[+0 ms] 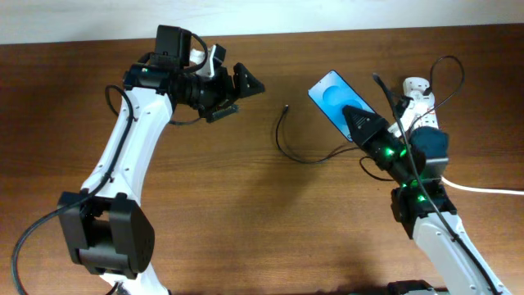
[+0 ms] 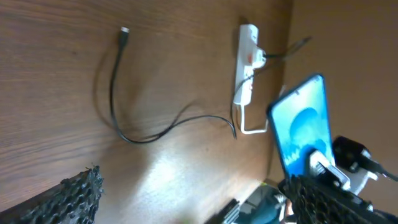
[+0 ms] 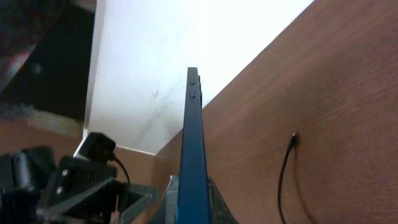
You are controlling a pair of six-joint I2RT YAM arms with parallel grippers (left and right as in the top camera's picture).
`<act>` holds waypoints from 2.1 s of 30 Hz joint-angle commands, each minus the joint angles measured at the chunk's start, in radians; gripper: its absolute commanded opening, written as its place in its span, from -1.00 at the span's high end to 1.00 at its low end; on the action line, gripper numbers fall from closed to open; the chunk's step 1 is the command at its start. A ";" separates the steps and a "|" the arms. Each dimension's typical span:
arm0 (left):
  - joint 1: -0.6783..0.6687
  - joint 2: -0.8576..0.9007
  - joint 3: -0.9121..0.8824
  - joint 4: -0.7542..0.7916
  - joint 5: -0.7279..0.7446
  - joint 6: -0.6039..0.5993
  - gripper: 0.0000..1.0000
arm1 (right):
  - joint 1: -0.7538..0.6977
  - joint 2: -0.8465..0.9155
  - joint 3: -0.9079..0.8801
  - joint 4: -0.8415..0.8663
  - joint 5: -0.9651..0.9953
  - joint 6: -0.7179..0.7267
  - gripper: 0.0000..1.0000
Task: Plug charger to phone and switch on socket
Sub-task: 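Hold the phone with the right gripper, bring left gripper to its top, then grasp the phone's top end with the left gripper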
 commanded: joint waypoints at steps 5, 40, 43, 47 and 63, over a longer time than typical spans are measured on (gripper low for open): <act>-0.003 0.050 0.004 0.052 0.195 0.104 -0.89 | 0.149 -0.003 0.005 0.069 0.335 0.283 0.92; -0.048 0.140 0.004 0.391 0.415 -0.209 -0.77 | 0.450 0.268 0.015 0.467 0.562 0.517 0.92; -0.054 0.140 0.004 0.397 0.415 -0.219 -0.78 | 0.451 0.273 0.015 0.462 0.560 0.554 0.92; -0.054 0.140 0.004 0.413 0.404 -0.230 -0.77 | 0.468 0.277 0.015 0.463 0.568 0.581 0.92; -0.074 0.140 0.004 0.420 0.376 -0.230 -0.66 | 0.469 0.283 0.029 0.444 0.621 0.629 0.92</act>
